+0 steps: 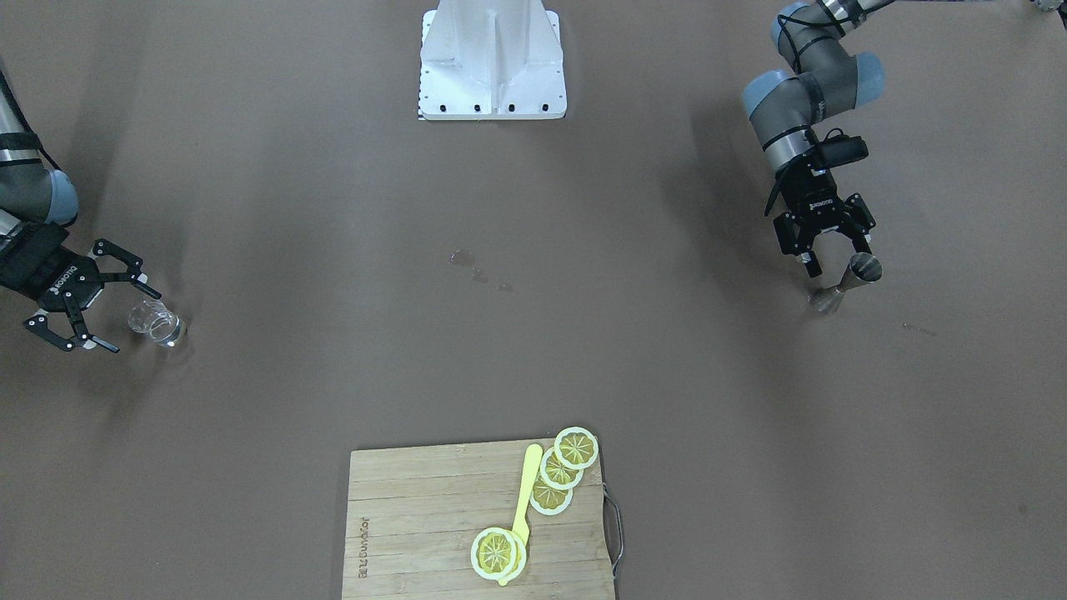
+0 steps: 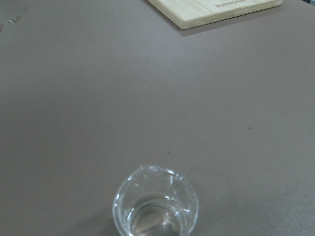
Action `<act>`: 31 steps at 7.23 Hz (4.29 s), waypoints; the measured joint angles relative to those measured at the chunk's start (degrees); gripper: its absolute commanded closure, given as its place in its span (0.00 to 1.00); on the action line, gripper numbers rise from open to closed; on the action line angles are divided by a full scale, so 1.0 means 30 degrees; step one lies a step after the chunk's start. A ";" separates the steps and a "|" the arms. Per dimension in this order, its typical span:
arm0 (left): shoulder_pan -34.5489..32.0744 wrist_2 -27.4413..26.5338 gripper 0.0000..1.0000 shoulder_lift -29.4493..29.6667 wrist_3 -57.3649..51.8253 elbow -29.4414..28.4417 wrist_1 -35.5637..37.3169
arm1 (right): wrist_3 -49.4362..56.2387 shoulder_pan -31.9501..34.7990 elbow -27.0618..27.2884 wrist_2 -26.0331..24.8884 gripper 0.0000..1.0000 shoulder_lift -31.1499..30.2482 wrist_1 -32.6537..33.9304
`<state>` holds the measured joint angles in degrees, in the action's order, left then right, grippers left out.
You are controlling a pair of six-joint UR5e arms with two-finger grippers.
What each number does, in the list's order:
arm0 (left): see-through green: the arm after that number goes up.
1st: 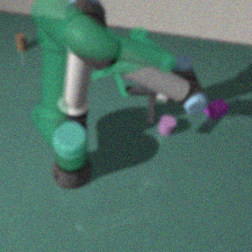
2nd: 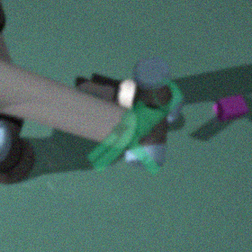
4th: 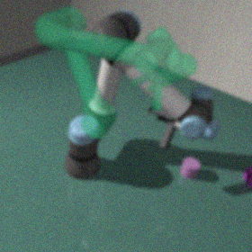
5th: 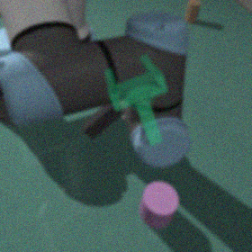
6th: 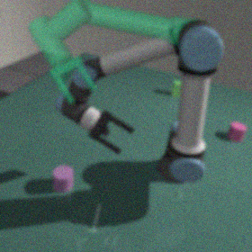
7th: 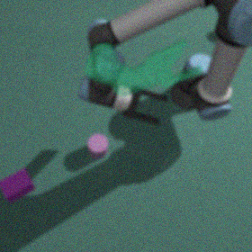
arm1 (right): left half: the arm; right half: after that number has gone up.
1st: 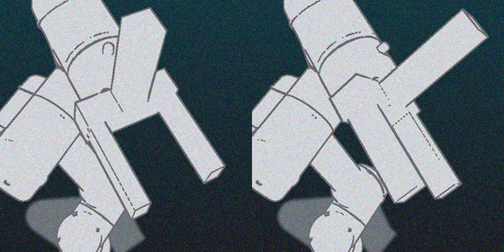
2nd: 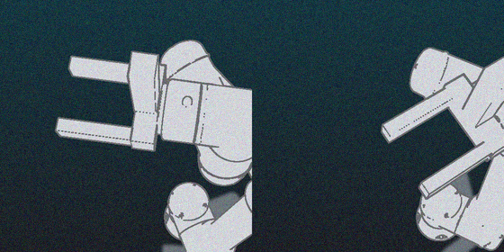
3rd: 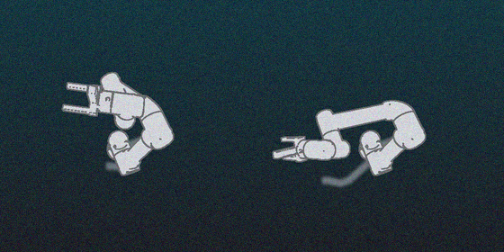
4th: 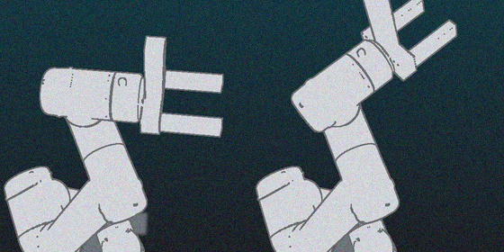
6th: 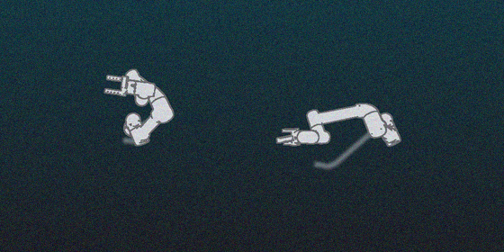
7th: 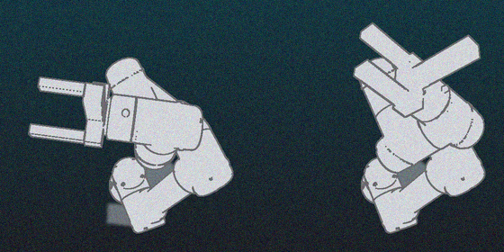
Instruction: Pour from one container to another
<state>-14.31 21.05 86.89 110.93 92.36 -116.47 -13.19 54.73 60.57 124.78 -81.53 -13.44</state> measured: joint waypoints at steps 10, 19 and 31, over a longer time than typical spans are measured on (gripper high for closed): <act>-0.0750 -0.0101 0.15 0.0979 0.0027 -0.1309 0.0211 | -0.0665 -0.0661 -0.0102 -0.0157 0.06 0.0108 -0.0118; -0.0885 -0.0326 0.60 0.1046 0.0024 -0.1338 0.0245 | -0.0670 -0.1122 -0.0353 -0.0664 0.13 0.0356 -0.0119; -0.0908 -0.0875 1.00 0.0248 -0.0855 -0.0030 0.0265 | -0.0671 -0.1165 -0.0384 -0.0667 0.32 0.0341 -0.0144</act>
<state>-17.04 18.42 87.63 108.36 92.27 -115.68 -15.20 51.24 59.41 122.78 -80.51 -13.88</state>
